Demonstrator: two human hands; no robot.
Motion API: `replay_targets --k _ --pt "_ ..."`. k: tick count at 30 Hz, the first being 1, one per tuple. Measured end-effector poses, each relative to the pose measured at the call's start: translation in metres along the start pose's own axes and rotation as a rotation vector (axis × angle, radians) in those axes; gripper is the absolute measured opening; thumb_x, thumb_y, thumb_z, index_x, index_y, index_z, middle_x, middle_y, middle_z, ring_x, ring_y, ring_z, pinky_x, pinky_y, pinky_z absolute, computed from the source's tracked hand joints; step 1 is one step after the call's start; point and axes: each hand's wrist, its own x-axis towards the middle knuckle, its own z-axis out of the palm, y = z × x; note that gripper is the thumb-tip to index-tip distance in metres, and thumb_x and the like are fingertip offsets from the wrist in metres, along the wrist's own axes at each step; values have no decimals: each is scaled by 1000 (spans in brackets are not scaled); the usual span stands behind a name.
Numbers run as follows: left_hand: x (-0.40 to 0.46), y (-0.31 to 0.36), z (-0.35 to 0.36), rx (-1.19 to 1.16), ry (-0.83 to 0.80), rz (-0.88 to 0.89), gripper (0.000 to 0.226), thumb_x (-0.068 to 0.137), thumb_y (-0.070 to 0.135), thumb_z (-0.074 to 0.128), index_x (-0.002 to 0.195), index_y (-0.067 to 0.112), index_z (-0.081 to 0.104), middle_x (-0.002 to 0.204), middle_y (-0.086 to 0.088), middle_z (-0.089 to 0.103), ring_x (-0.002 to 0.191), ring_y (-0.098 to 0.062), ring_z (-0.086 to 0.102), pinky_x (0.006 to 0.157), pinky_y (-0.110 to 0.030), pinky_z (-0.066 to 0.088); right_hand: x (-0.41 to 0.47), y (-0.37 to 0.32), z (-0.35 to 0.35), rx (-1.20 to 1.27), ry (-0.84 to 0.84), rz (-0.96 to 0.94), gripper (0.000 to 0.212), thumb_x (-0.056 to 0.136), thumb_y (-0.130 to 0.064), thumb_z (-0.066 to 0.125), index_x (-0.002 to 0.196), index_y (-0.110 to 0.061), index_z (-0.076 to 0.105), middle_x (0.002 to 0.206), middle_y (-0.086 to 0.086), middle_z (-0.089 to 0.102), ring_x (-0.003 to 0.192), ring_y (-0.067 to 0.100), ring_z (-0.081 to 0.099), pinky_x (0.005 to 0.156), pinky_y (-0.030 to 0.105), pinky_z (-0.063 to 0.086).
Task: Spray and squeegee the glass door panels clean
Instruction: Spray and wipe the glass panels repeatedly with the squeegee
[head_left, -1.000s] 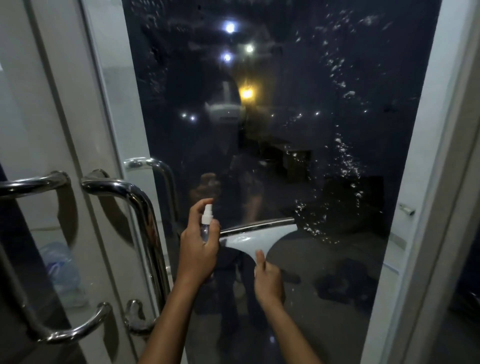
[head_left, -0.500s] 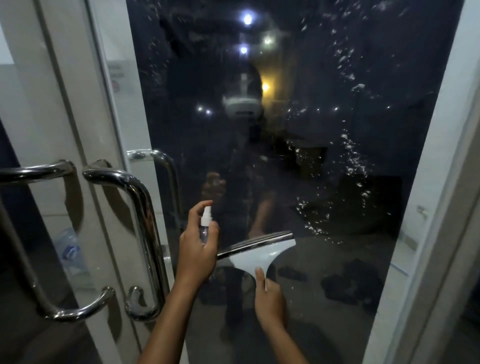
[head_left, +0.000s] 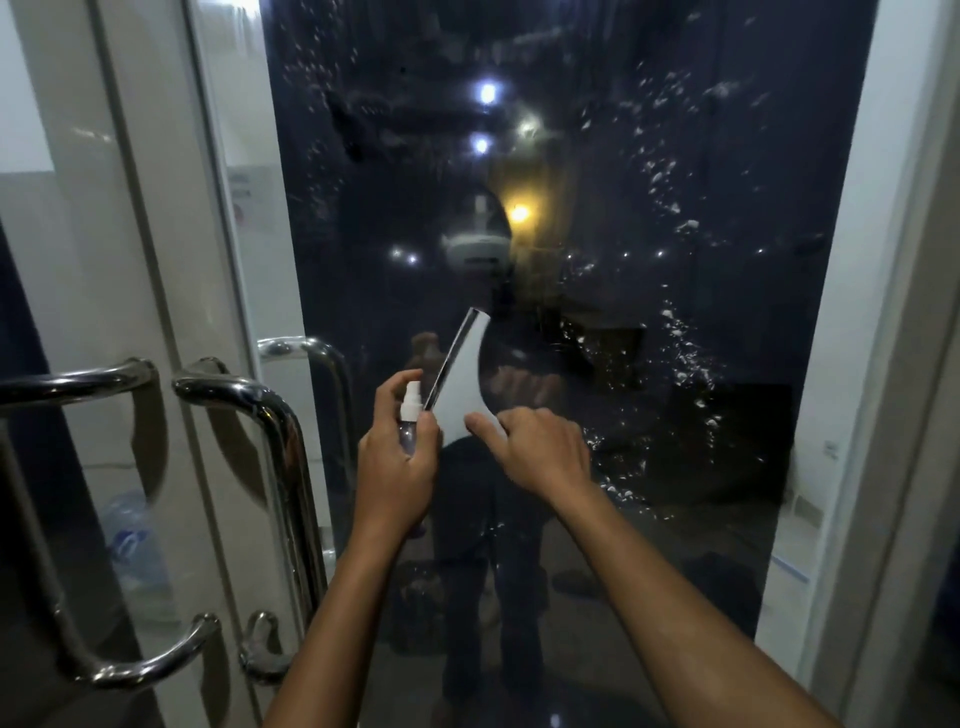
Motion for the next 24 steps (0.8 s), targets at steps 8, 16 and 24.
replay_targets --k 8,16,24 --pt "3 -7 1 -12 7 -9 42 103 19 51 124 55 44 81 -16 64 62 -38 59 51 -58 50 -12 67 -12 -87 -179 136 66 93 -76 22 78 -24 59 90 1 67 86 27 64 69 38 38" --pt "1 -14 1 14 23 -16 45 103 20 50 123 59 41 79 -15 64 62 -34 62 52 -58 52 17 23 -5 -110 -199 30 70 93 -76 19 88 -23 63 96 6 68 91 31 64 71 39 40" --pt "1 -15 4 -10 1 -35 40 102 20 50 126 51 45 72 -13 62 60 -37 59 49 -57 50 -3 87 -22 -152 -229 129 71 90 -80 18 89 -27 65 102 5 70 97 29 65 73 39 41"
